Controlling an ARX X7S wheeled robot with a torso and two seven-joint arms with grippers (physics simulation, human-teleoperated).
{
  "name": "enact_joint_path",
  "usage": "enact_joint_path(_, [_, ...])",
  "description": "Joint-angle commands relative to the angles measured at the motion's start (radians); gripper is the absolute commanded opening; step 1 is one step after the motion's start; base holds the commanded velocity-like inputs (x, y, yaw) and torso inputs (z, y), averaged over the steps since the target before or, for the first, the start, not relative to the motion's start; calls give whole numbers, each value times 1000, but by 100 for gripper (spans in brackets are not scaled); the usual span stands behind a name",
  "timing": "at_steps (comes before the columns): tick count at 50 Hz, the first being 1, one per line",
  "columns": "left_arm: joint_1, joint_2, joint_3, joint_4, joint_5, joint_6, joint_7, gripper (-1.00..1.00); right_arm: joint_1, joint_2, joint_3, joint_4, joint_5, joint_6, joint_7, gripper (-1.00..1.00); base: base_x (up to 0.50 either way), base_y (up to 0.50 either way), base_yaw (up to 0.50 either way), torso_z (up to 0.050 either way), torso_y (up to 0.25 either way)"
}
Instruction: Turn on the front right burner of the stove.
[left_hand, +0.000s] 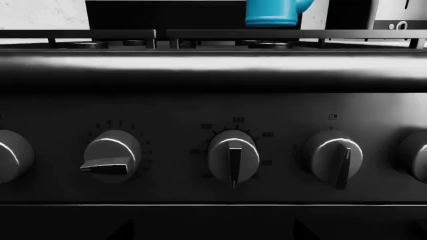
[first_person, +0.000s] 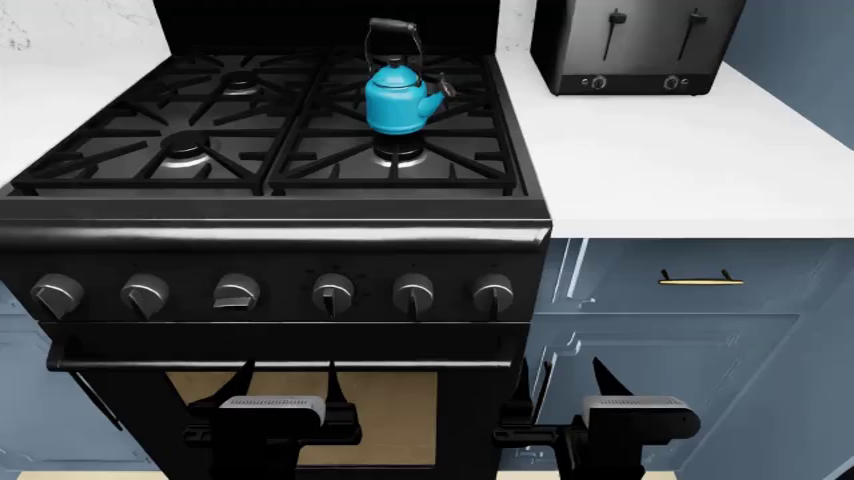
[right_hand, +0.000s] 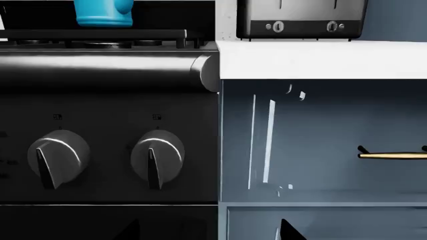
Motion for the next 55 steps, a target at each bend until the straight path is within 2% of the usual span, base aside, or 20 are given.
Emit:
enact_joint_path(1, [1, -16, 19, 0, -16, 1, -18, 100, 1, 15, -21, 0, 14, 1, 20, 100, 0, 0, 0, 0, 0])
enact_joint_path(19, [1, -63, 76, 3, -62, 6, -50, 100, 1, 60, -77, -1, 50, -6, 66, 100, 0, 0, 0, -1, 0])
enact_joint_path(55, [-6, -104, 124, 2, -102, -5, -101, 100, 3, 102, -123, 7, 100, -29, 112, 100, 0, 0, 0, -24, 0])
